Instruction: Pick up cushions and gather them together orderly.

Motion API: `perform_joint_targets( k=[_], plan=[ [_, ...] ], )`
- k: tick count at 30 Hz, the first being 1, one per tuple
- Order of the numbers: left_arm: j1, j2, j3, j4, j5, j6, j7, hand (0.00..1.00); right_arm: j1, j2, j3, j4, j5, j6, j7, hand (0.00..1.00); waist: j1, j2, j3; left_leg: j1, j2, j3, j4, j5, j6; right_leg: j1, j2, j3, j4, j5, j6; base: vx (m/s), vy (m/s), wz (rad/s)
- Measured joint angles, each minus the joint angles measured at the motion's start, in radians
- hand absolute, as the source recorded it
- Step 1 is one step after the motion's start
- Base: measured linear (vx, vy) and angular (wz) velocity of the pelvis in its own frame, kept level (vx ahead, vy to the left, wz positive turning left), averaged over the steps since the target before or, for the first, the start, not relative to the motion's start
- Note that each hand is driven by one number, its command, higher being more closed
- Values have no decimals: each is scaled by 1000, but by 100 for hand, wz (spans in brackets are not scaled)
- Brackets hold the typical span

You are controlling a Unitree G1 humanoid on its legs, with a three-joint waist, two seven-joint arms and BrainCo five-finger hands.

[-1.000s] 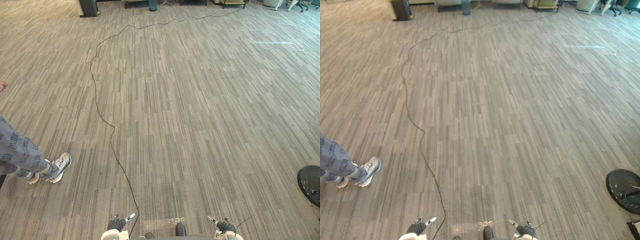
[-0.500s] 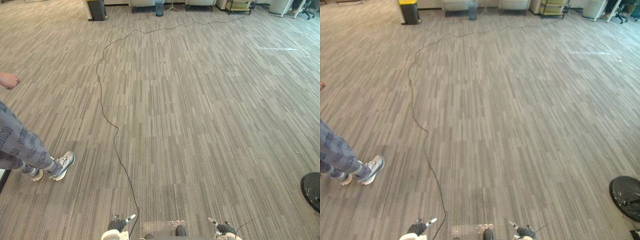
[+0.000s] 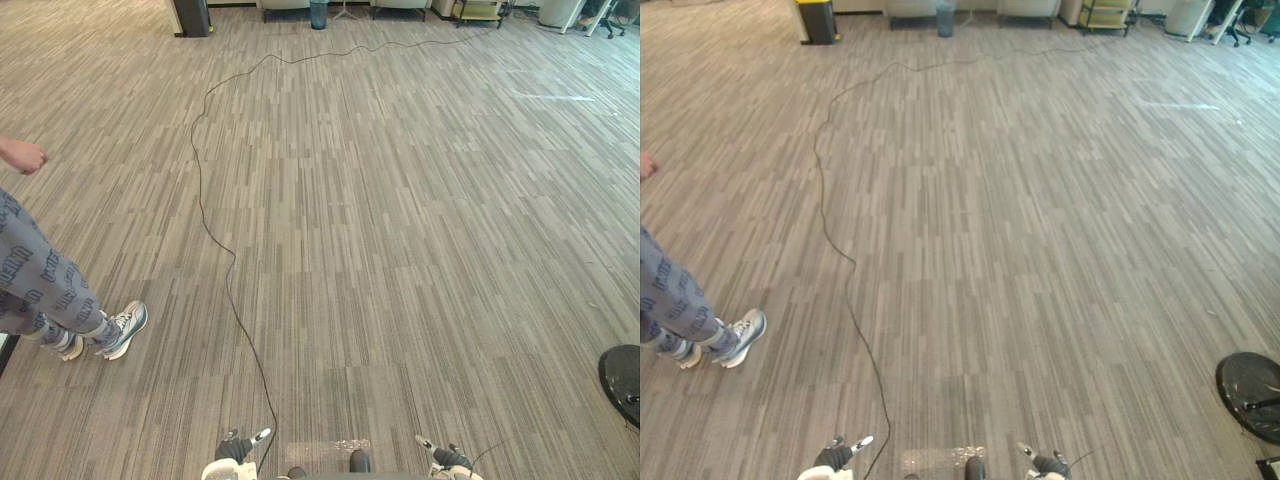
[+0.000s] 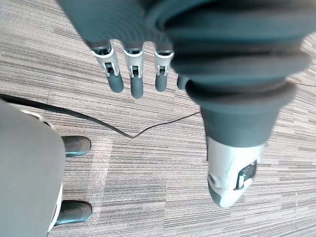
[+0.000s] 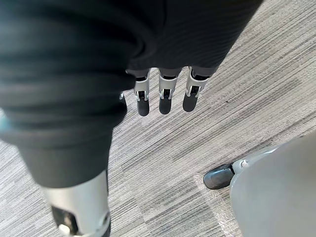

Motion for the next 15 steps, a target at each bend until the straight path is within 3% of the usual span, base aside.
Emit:
perform_joint_targets(
  k=[7, 9, 11, 13, 14, 15],
  plan=[
    [-4, 3, 3, -3, 0, 3, 0, 0, -3, 3, -4, -3, 0, 0, 0, 0, -1, -5, 12, -12, 3, 6, 7, -1, -2, -9, -1, -4, 2, -6, -5, -24, -26, 0],
    [-10, -1, 18, -11, -2, 3, 0, 0, -9, 4, -13, -11, 2, -1, 0, 0, -2, 0, 29, -32, 14, 14, 46, -23, -15, -45, 2, -12, 73, -48, -19, -9, -57, -1],
    [-8, -14, 54, -44, -11, 4, 0, 0, -4, 9, -28, -50, 2, -7, 0, 0, 0, 9, 61, -99, 53, 31, 248, -131, -35, -78, 4, -28, 206, -145, -39, 7, -101, -4],
    [-7, -25, 90, -64, -12, 5, -2, 0, 10, 13, -18, -85, 4, -10, 0, 0, 0, 16, 68, -182, 108, 85, 482, -195, -47, -101, 5, -51, 288, -213, -50, 18, -79, 8],
    [-7, -24, 96, -69, -12, 4, -2, 0, 9, 14, -14, -85, 5, -11, -1, 0, -1, 12, 70, -204, 119, 95, 542, -195, -47, -103, 3, -50, 299, -222, -52, 59, -94, 12],
    [-5, -35, 130, -107, -31, 2, -2, 0, 13, 16, 11, -88, 7, -11, -3, 0, 6, 0, 83, -331, 187, 120, 819, -185, -25, -88, 2, -50, 334, -257, -66, 88, -74, 2]
  ],
)
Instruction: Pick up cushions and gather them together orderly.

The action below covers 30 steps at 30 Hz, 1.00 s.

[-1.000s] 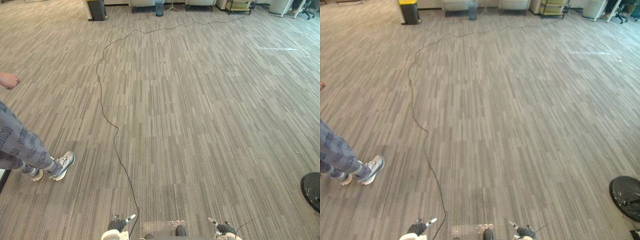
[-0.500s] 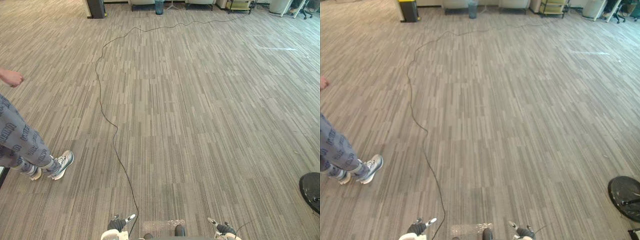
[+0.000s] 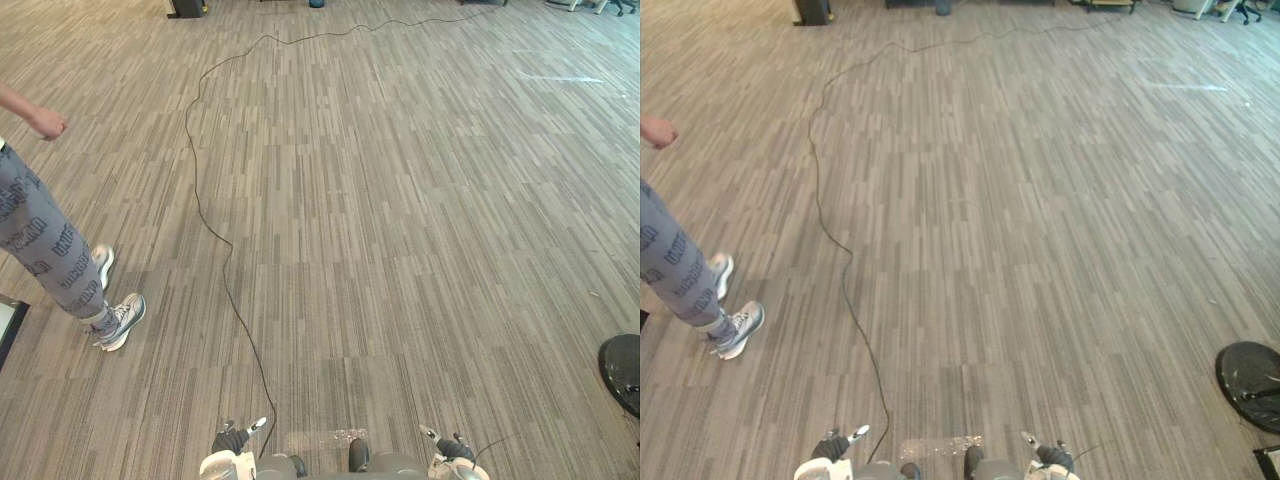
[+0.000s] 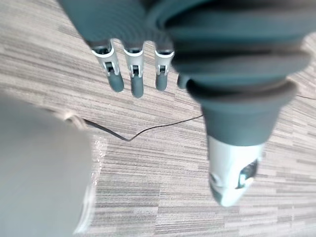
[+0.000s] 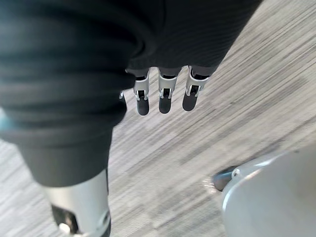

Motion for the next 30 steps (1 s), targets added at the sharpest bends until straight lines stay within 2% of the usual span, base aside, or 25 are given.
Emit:
perform_joint_targets(
  k=[2, 4, 5, 6, 8, 9, 10, 11, 12, 13, 14, 15, 16, 17, 19, 21, 22, 23, 24, 25, 26, 27, 28, 29, 30],
  plan=[
    [7, -7, 9, -18, -11, -4, 1, 0, 1, -5, 11, -17, 0, 2, -5, 0, 5, 12, -1, -66, 43, 11, 67, -27, -15, 31, -3, 1, 11, -29, -11, 284, -17, 5],
    [15, -11, 8, -34, -21, -8, -1, 0, 4, -12, 46, -27, -1, 4, -4, 0, 12, 14, -1, -105, 51, 28, 3, -25, -17, 54, -21, 10, 10, -56, -4, 321, 83, -6],
    [16, -12, 7, -41, -22, -9, -2, 0, 1, -16, 62, -31, 0, 4, -5, 0, 16, 11, -2, -127, 35, 50, -100, -13, -32, 67, -44, 22, -3, -69, 9, 296, 117, -15],
    [15, -13, 8, -44, -23, -9, -2, 0, -3, -17, 65, -31, 0, 4, -6, 0, 17, 10, -1, -135, 26, 59, -150, 3, -30, 76, -54, 29, -13, -71, 14, 422, 179, -24],
    [13, -19, 2, -47, -28, -18, 1, 0, -13, -17, 65, -28, -1, 4, -7, 0, 32, 9, -3, -160, -31, 56, -386, 119, -30, 111, -101, 63, -65, -91, 48, 484, 259, -45],
    [12, -23, 0, -49, -40, -28, 3, 0, -15, -16, 67, -23, -1, 4, -6, 0, 50, 7, -8, -163, -40, 51, -420, 202, -14, 129, -120, 81, -92, -106, 66, 545, 342, -63],
    [14, -17, 0, -49, -40, -28, 0, 0, -11, -9, 65, -9, -6, 5, -4, 0, 52, -13, -25, -162, -64, 52, -397, 210, 36, 149, -146, 91, -105, -112, 65, 615, 314, -49],
    [16, -2, 1, -45, -38, -26, 1, 0, -11, 9, 64, 10, -8, 5, 1, 0, 40, -42, -54, -167, -88, 68, -364, 157, 54, 139, -177, 96, -67, -104, 63, 653, 287, -17],
    [16, 4, 0, -40, -38, -26, 1, 0, -8, 17, 64, 10, -8, 5, 1, 0, 36, -51, -58, -165, -94, 73, -349, 146, 67, 130, -189, 94, -38, -92, 87, 681, 243, 2],
    [13, 20, -5, -19, -39, -25, 2, 0, -2, 27, 45, 13, -7, 4, 3, 0, 35, -71, -67, -130, -118, 73, -337, 105, 74, 93, -208, 101, 107, -70, 126, 663, 258, 11],
    [0, 36, -21, 0, -39, -23, 3, 0, -1, 28, 27, 14, -6, 4, 3, 0, 29, -82, -63, -70, -138, 64, -354, 77, 82, 25, -214, 120, 318, -11, 183, 651, 251, 15],
    [-5, 42, -31, 11, -39, -18, 3, 0, 0, 27, 28, 13, -6, 4, 4, 0, 24, -83, -62, -39, -144, 58, -363, 63, 83, -7, -211, 133, 420, 30, 206, 735, 238, 19],
    [-11, 50, -52, 26, -39, -11, 3, 0, -1, 25, 30, 9, -6, 3, 7, 0, 21, -81, -51, 43, -148, 50, -386, 32, 81, -77, -195, 149, 651, 53, 240, 689, 163, 7],
    [-11, 49, -59, 26, -39, -5, 3, 0, -1, 23, 31, 3, -7, 0, 12, 0, 20, -72, -42, 120, -151, 51, -412, 20, 88, -145, -186, 141, 801, 48, 229, 666, 129, -4],
    [-20, 41, -72, 25, -39, -4, 3, 0, 3, 18, 31, -22, -7, -2, 14, 0, 17, -63, -36, 230, -146, 54, -475, 19, 90, -232, -167, 104, 904, 30, 198, 468, 38, -13],
    [-32, 18, -74, 25, -42, -4, 2, 0, -2, 19, 30, -48, -7, -16, 15, 0, -4, -49, -27, 345, -131, 56, -551, 15, 87, -352, -153, 20, 867, -4, 154, 577, -17, 3],
    [-45, 2, -76, 26, -42, -4, 1, 0, -4, 19, 27, -77, -5, -20, 17, 0, -16, -32, -16, 392, -109, 56, -572, -13, 57, -416, -146, -39, 769, -12, 142, 427, -66, 7],
    [-51, -3, -80, 27, -42, -4, 1, 0, -8, 16, 27, -81, -5, -23, 17, 0, -17, -27, -10, 416, -102, 59, -586, -21, 46, -441, -138, -64, 704, -10, 137, 654, -172, 2],
    [-66, -5, -96, 41, -40, -4, 0, 0, -25, 10, 28, -72, -8, -26, 18, 0, -19, -39, -1, 466, -103, 58, -610, -24, 42, -482, -139, -117, 473, 26, 92, 565, -191, 1],
    [-69, -5, -106, 48, -39, -4, 0, 0, -24, 9, 28, -71, -8, -25, 18, 0, -20, -41, -1, 477, -104, 53, -615, -24, 42, -484, -138, -127, 401, 49, 79, 750, -283, 32],
    [-69, -4, -128, 56, -38, -5, -5, 0, -20, 0, 28, -60, -11, -22, 17, 0, -30, -51, 0, 523, -118, 20, -629, -24, 41, -467, -128, -121, 182, 169, 59, 703, -241, 39],
    [-75, -27, -127, 75, -37, -4, -7, 0, -37, -28, 24, -50, -13, -15, 17, 0, -35, -9, 11, 563, -89, -7, -637, -17, 31, -451, -99, -114, 220, 240, 4, 700, -220, 30],
    [-79, -33, -126, 86, -35, -5, -13, 0, -49, -42, 24, -47, -20, -14, 15, 0, -31, 11, 11, 561, -77, -10, -632, 16, -15, -460, -94, -124, 249, 205, -10, 540, -156, 3],
    [-85, -36, -117, 91, -26, -4, -17, 0, -61, -50, 22, -39, -32, -14, 15, 0, -32, 18, 17, 566, -75, -26, -628, 57, -43, -468, -93, -122, 299, 172, -17, 640, -248, -14],
    [-84, -45, -101, 88, -15, -4, -16, 0, -73, -53, 7, -34, -47, -6, 16, 0, -31, 36, 22, 570, -57, -41, -578, 141, -80, -459, -80, -128, 364, 97, -43, 643, -282, -10]
  ],
)
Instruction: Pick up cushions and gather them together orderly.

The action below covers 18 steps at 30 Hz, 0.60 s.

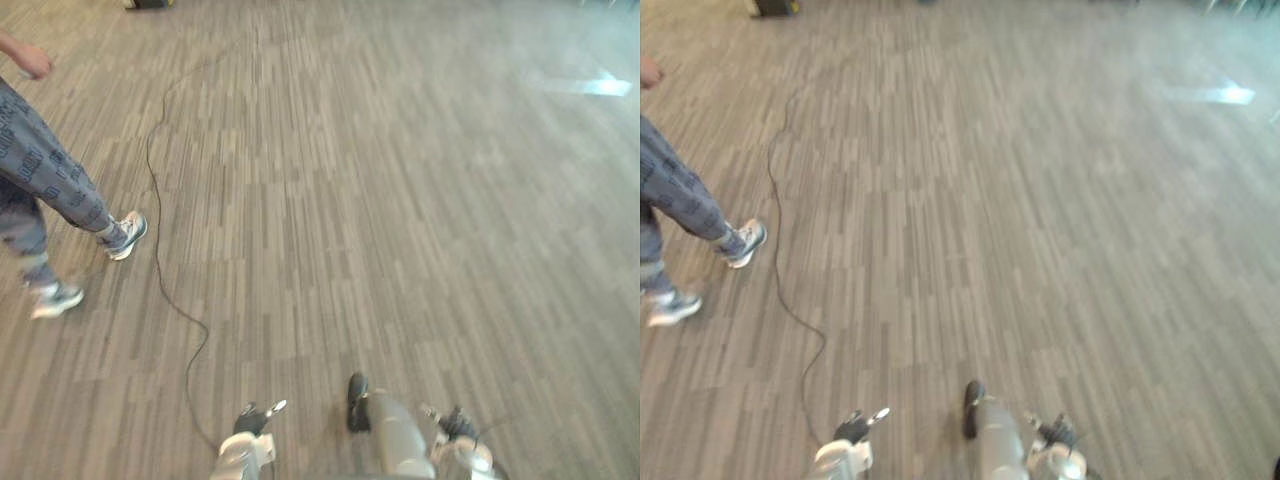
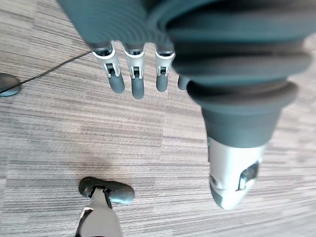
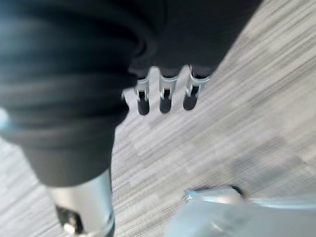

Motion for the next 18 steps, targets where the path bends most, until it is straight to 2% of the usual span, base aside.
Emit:
perform_joint_targets(
  k=[1, 2, 3, 4, 5, 6, 7, 9, 10, 11, 12, 13, 14, 15, 16, 17, 18],
  plan=[
    [0, 0, 14, -5, 1, 0, 1, 0, 0, 2, -1, -4, 1, 0, -1, 0, -2, 7, 2, -29, 25, -20, 94, 23, -1, 28, 13, -5, -8, -30, 1, 740, -346, -13],
    [-1, 0, 33, -15, 8, 0, 1, 0, 2, 11, 2, -3, 0, 3, 0, 0, -1, 13, 6, -138, 79, -82, 360, 113, -10, 99, 39, -11, -58, -59, -3, 469, -216, -2],
    [1, -1, 34, -23, 10, 0, 1, 0, 4, 15, 3, -3, 0, 4, -1, 0, -1, 16, 7, -186, 98, -106, 461, 119, -21, 130, 51, -13, -79, -66, -4, 553, -220, -10],
    [10, -6, 49, -51, 16, -1, -2, 0, 12, 32, 20, -2, 3, 6, -5, 0, 5, 14, 11, -316, 150, -130, 753, 104, -36, 226, 83, -12, -145, -73, -10, 509, -152, -20],
    [16, -10, 72, -83, 16, -2, -2, 0, 15, 39, 36, -4, 7, 1, -6, 0, 12, 3, 20, -409, 181, -112, 921, 68, -32, 331, 99, -2, -203, -84, -26, 490, -130, -25],
    [16, -8, 73, -91, 16, -3, -1, 0, 15, 40, 42, -3, 9, 1, -6, 0, 17, -3, 23, -438, 183, -101, 951, 50, -20, 367, 101, 5, -224, -92, -28, 460, -72, -30],
    [18, -7, 73, -113, 15, -5, -2, 0, 19, 41, 62, -4, 26, 1, -10, 0, 26, -12, 21, -521, 182, -74, 969, 6, 24, 452, 105, 28, -277, -107, -28, 523, -10, -40],
    [21, -10, 73, -131, 6, -12, -2, 0, 23, 43, 73, -4, 46, 0, -12, 0, 42, -15, 16, -618, 180, -33, 894, -49, 43, 529, 109, 64, -339, -128, -28, 487, 41, -58],
    [26, -11, 72, -144, -3, -19, -2, 0, 18, 46, 77, -5, 46, 0, -12, 0, 56, -9, 13, -668, 164, -4, 762, -85, 55, 588, 103, 101, -375, -130, -5, 534, 133, -81],
    [26, -12, 73, -147, -5, -24, -1, 0, 19, 54, 70, -2, 46, 1, -11, 0, 67, -11, 14, -683, 132, 17, 584, -92, 55, 633, 83, 137, -392, -140, 6, 656, 172, -80],
    [26, -12, 73, -148, -5, -24, -1, 0, 20, 58, 67, -2, 46, 1, -11, 0, 71, -13, 15, -686, 118, 20, 519, -90, 54, 648, 75, 148, -401, -145, 11, 606, 205, -84],
    [28, -11, 72, -155, -6, -27, -1, 0, 24, 65, 57, 0, 46, 0, -13, 0, 77, -19, 12, -707, 64, 2, 287, -49, 31, 700, 39, 183, -440, -167, 31, 481, 198, -73],
    [31, -12, 70, -158, -6, -30, -1, 0, 25, 64, 58, 1, 46, 0, -13, 0, 78, -16, 9, -728, 45, -33, 180, -15, 10, 718, 25, 206, -458, -183, 45, 697, 379, -99],
    [32, -7, 62, -158, -5, -40, -1, 0, 24, 58, 59, 8, 45, 0, -14, 0, 82, -19, 5, -753, 29, -74, 159, 75, -1, 749, 8, 242, -483, -207, 54, 585, 352, -87],
    [32, 6, 54, -144, -2, -42, 1, 0, 26, 64, 59, 30, 42, 1, -14, 0, 82, -27, -11, -749, 7, -92, 176, 135, 24, 758, -7, 285, -476, -205, 49, 601, 366, -70],
    [30, 28, 49, -133, -1, -41, 1, 0, 24, 77, 59, 47, 40, 2, -14, 0, 74, -57, -25, -752, -17, -87, 185, 111, 46, 743, -33, 310, -453, -191, 24, 658, 381, -49],
    [30, 45, 48, -126, 0, -40, 2, 0, 34, 87, 56, 48, 40, 2, -13, 0, 72, -93, -46, -752, -38, -71, 222, 76, 99, 691, -67, 340, -372, -152, 75, 667, 383, -27]
  ],
)
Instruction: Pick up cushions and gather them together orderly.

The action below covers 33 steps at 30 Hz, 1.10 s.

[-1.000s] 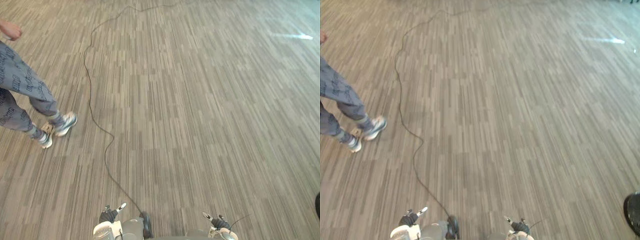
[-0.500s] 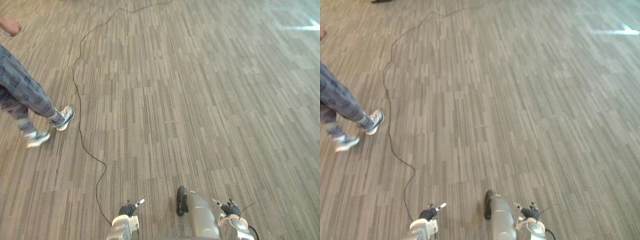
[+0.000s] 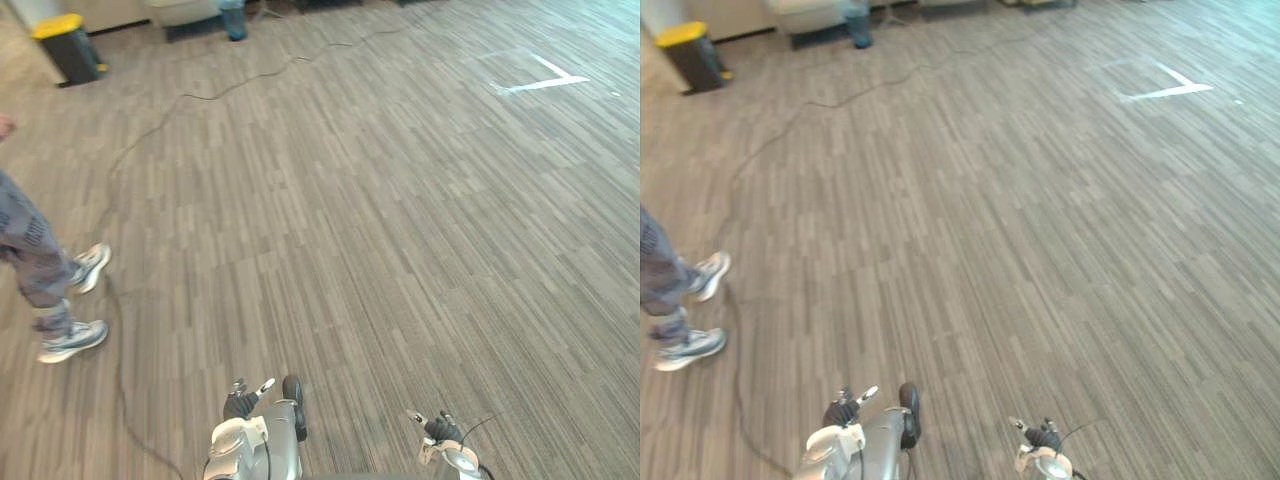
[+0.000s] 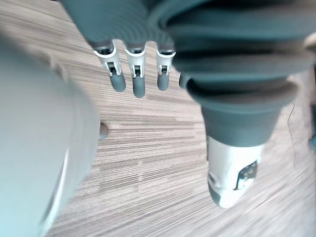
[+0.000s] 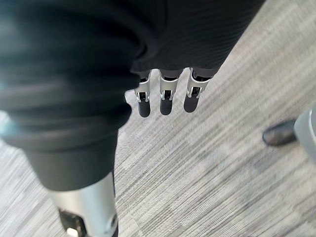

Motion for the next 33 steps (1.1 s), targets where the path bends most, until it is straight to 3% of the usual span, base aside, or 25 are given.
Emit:
perform_joint_targets(
  k=[1, 2, 3, 4, 5, 6, 8, 10, 12, 14, 15, 16, 17, 18, 19, 20, 21, 22, 23, 26, 27, 29, 30, 32, 33],
  plan=[
    [0, 10, -1, 5, 0, -2, 0, 0, 11, 2, -3, 3, 0, 0, 0, 0, 0, -17, -8, 6, -10, 10, 20, -23, 9, -11, -13, 17, 42, 10, 18, 831, 444, -33],
    [-1, 30, -10, 22, 0, 2, 3, 0, 18, 0, -21, 7, 0, 0, 1, 0, -1, -45, -19, 42, -30, 35, 45, -83, 20, -54, -27, 46, 183, 42, 72, 704, 318, -47],
    [-5, 45, -24, 41, 0, 7, 6, 0, 14, -7, -27, 9, -1, -2, 1, 0, -6, -55, -16, 116, -41, 68, 29, -126, 29, -132, -27, 75, 402, 132, 181, 682, 290, -58],
    [-5, 52, -34, 55, 0, 12, 8, 0, 12, -11, -25, 12, -2, -5, 3, 0, -10, -53, -15, 158, -44, 75, 12, -140, 31, -180, -21, 82, 515, 169, 253, 597, 228, -67],
    [-4, 56, -48, 83, 1, 25, 11, 0, 12, -15, -15, 9, -3, -14, 7, 0, -25, -39, -4, 259, -47, 91, -32, -150, 35, -265, -22, 37, 722, 158, 250, 521, 180, -70],
    [4, 49, -66, 93, 1, 27, 17, 0, 19, -26, 5, -1, -4, -12, 12, 0, -31, -14, 9, 363, -39, 107, -87, -150, 35, -332, -26, -38, 813, 120, 191, 481, 171, -70],
    [15, 43, -77, 94, 3, 26, 18, 0, 16, -48, 18, -7, -5, -14, 13, 0, -40, 20, 18, 500, -26, 162, -176, -150, 35, -425, -28, -144, 803, 69, 113, 499, 167, -78],
    [10, 45, -78, 99, 1, 23, 18, 0, 7, -45, 15, -7, -3, -23, 15, 0, -47, 14, 21, 583, -23, 206, -234, -150, 34, -510, -20, -238, 675, 26, 74, 553, 70, -59],
    [4, 51, -108, 103, 0, 23, 18, 0, -10, -48, 14, -7, -3, -24, 18, 0, -55, 15, 24, 630, -16, 238, -275, -153, 30, -568, 1, -321, 475, 42, 46, 313, -45, -29],
    [7, 62, -157, 106, 4, 24, 16, 0, -23, -55, 15, -3, -4, -23, 21, 0, -76, 7, 26, 699, -34, 246, -333, -164, 11, -612, 24, -415, 88, 221, 10, 497, -116, 0],
    [9, 64, -160, 106, 7, 24, 16, 0, -23, -56, 15, 0, -5, -22, 21, 0, -76, 0, 29, 710, -41, 240, -338, -164, 10, -613, 23, -414, 59, 248, 2, 633, -174, -9],
    [0, 57, -159, 129, 18, 25, 15, 0, -31, -78, 12, 5, -7, -21, 29, 0, -83, 16, 37, 756, -33, 214, -342, -159, -16, -621, 48, -398, 127, 335, -82, 520, -170, -46],
    [-5, 39, -135, 135, 24, 26, 13, 0, -35, -92, 8, -1, -34, -20, 33, 0, -83, 52, 32, 765, -1, 204, -313, -118, -84, -632, 76, -395, 184, 263, -86, 633, -228, -52],
    [-6, 35, -127, 135, 28, 26, 13, 0, -34, -92, 3, -8, -39, -21, 34, 0, -84, 61, 34, 766, 11, 196, -288, -110, -97, -629, 87, -393, 196, 244, -88, 535, -247, -59],
    [-3, 22, -95, 133, 41, 26, 15, 0, -34, -90, -7, -14, -40, -20, 36, 0, -95, 87, 34, 698, 77, 166, -88, -93, -123, -597, 133, -385, 202, 196, -100, 553, -269, -40],
    [-3, 17, -77, 123, 46, 27, 15, 0, -31, -88, -4, -23, -41, -16, 37, 0, -98, 95, 36, 627, 127, 125, 103, -53, -137, -565, 161, -370, 183, 183, -108, 699, -286, -65],
    [-3, 7, -50, 96, 50, 27, 15, 0, -19, -80, 11, -41, -41, -9, 38, 0, -91, 103, 45, 473, 197, 30, 461, -5, -129, -486, 214, -352, 140, 172, -135, 593, -200, -53],
    [-3, 6, -48, 90, 50, 27, 15, 0, -16, -76, 13, -44, -38, -8, 37, 0, -90, 102, 48, 448, 207, 19, 533, -8, -130, -465, 225, -345, 130, 170, -140, 596, -149, -101],
    [1, -4, -36, 50, 55, 28, 10, 0, -5, -54, 35, -49, -35, -8, 31, 0, -73, 82, 63, 311, 215, -26, 774, -54, -137, -336, 264, -288, 73, 146, -176, 538, -98, -103],
    [3, -4, -35, 3, 53, 20, 9, 0, 6, -45, 65, -51, -30, -2, 30, 0, -47, 47, 61, 162, 193, 25, 725, -126, -98, -178, 276, -167, -20, 104, -188, 494, -38, -110],
    [8, -8, -34, -11, 47, 15, 8, 0, 9, -45, 77, -56, -30, -2, 30, 0, -45, 45, 56, 100, 177, 50, 612, -152, -79, -123, 276, -115, -55, 86, -166, 599, 49, -116],
    [15, -16, -26, -21, 36, 14, 7, 0, 19, -50, 84, -68, -30, 1, 30, 0, -44, 57, 49, 55, 149, 64, 424, -164, -74, -74, 273, -53, -83, 69, -152, 663, 134, -102],
    [18, -23, -17, -23, 34, 13, 7, 0, 15, -50, 72, -72, -30, 5, 31, 0, -37, 63, 46, 38, 95, 57, 129, -133, -92, -13, 253, 20, -99, 55, -133, 543, 144, -101],
    [18, -28, -23, -24, 34, 7, 8, 0, 18, -51, 59, -70, -34, 3, 30, 0, -18, 66, 40, 9, 58, 49, -82, -63, -101, 47, 225, 70, -145, 33, -96, 754, 284, -133],
    [21, -29, -25, -24, 34, -1, 10, 0, 37, -54, 58, -68, -38, 2, 31, 0, 0, 79, 30, -4, 59, 49, -154, -24, -70, 82, 216, 98, -153, 16, -71, 690, 297, -134]
  ],
)
